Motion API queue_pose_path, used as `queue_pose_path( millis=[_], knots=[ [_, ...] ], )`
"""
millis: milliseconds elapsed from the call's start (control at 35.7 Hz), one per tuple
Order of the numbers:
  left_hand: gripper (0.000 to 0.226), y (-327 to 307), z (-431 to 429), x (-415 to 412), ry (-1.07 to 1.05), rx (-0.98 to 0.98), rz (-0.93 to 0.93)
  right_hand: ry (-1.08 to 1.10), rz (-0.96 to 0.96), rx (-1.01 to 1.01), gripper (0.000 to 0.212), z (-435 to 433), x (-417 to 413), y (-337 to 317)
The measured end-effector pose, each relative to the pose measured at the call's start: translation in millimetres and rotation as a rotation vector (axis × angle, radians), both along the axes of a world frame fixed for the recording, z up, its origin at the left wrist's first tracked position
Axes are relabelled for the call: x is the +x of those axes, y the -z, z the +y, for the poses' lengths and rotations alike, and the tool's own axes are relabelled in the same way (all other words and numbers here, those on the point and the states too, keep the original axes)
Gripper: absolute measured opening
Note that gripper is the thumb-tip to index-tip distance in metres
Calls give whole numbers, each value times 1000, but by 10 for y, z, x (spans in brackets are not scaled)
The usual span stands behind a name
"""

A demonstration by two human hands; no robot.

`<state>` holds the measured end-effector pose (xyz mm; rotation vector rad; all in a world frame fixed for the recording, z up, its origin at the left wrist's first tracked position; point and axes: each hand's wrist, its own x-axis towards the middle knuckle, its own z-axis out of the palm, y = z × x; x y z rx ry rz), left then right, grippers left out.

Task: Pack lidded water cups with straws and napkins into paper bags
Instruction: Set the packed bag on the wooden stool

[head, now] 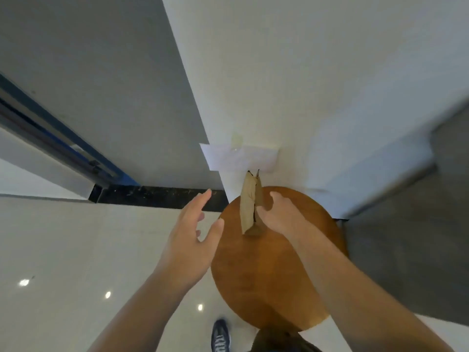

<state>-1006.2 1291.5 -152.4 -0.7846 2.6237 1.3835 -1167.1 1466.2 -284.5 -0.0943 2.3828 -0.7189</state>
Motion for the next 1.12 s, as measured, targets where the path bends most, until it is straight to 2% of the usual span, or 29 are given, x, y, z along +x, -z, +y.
queue_pose_path(
  millis=[112, 280, 476, 617, 785, 953, 1121],
  knots=[
    [58, -37, 129, 119, 156, 39, 53, 62, 133, -30, 79, 353, 525, -495],
    [56, -9, 535, 205, 389, 73, 87, 336, 318, 2, 74, 1218, 1619, -1046],
    [58, -297, 1536, 523, 674, 142, 213, 691, 426, 111, 72, 2568, 2473, -1566],
    [62, -559, 2342, 686, 823, 119, 235, 874, 507, 18, 64, 3431, 2981, -1788],
    [63, -608, 3478, 733, 910, 54, 303, 921, 526, -10, 64, 4143, 3472, -1560],
    [65, -415, 4817, 782, 910, -15, 321, 742, 519, -50, 77, 4859, 3784, -1122],
    [65, -321, 5479, 700, 918, -82, 293, 676, 510, -22, 71, 5654, 3751, -1276]
  ],
)
